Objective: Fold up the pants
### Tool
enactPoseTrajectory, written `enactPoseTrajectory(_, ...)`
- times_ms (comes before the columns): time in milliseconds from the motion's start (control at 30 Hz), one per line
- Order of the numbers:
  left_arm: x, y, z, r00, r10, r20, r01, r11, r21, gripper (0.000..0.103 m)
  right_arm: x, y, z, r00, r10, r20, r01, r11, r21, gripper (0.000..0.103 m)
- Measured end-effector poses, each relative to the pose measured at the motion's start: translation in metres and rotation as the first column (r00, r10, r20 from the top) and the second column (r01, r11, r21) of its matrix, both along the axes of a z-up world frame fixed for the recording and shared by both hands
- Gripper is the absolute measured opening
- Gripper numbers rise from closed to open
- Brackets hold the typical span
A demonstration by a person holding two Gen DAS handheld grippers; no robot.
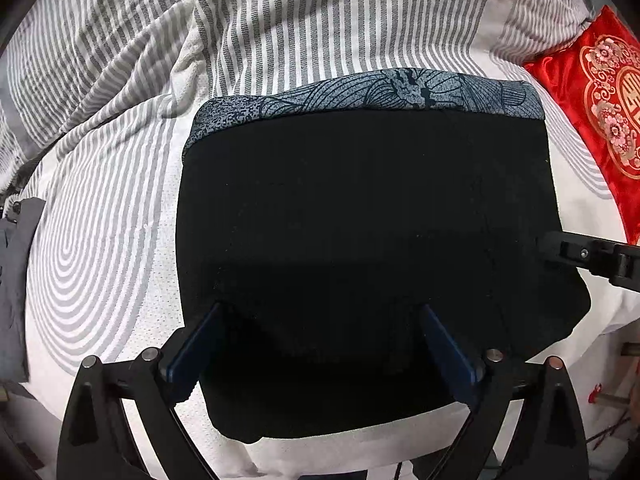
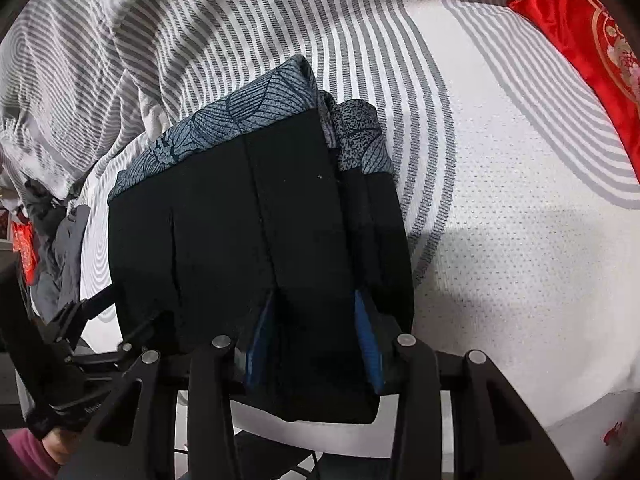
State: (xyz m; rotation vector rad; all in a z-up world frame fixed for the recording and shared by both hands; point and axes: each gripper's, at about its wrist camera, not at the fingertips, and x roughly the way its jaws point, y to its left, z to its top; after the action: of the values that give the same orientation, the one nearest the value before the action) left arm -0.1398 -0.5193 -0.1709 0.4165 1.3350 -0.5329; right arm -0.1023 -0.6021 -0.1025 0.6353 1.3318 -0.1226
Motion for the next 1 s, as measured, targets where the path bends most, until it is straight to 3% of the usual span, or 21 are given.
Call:
enactPoseTrajectory(100,0.002,0.002,0.004,1.0,0.009,-0.02,-0.009,1.0,-0.002,0.097,-0.001,0.001,0.008,1.0,-0.008,-0.01,0.008,1.0,0.003,0.046)
enactPoseTrajectory(300,0.0,0.008,0.02,0.999,-0.001,-0.04,0.002,1.0,0.015,0.099,-0.017,0.012,0.025,0.999,-0.022,-0.033,0.022,1.0,0.011,0.06)
enactPoseTrajectory(467,-0.01,0.014,0.041,1.0,-0.016,-0.013,0.016,1.0,0.018,0.102,-0.029,0.025,0.047,0.999,-0.014,-0.041,0.013,1.0,-0.018,0.07)
enactPoseTrajectory(533,-0.014,0.018,0.052,1.0,-0.023,-0.003,0.023,1.0,0.01,0.102,-0.032,0.03,0.058,0.999,-0.031,-0.042,0.031,0.999,-0.019,0.081)
enactPoseTrajectory(667,-0.024,0.023,0.067,0.999,-0.026,-0.02,0.026,1.0,-0.001,0.102,-0.037,0.042,0.078,0.999,-0.042,-0.025,0.04,0.997,-0.059,0.09)
enactPoseTrajectory(733,-0.026,0.027,0.074,0.999,-0.021,-0.027,0.021,1.0,0.01,0.102,-0.037,0.051,0.089,0.999,-0.036,-0.018,0.034,0.995,-0.092,0.103)
enactPoseTrajectory(1000,-0.036,0.052,0.091,0.999,0.002,-0.046,-0.001,0.999,0.038,0.102,-0.038,0.08,0.112,1.0,-0.007,-0.029,0.002,0.987,-0.162,0.103)
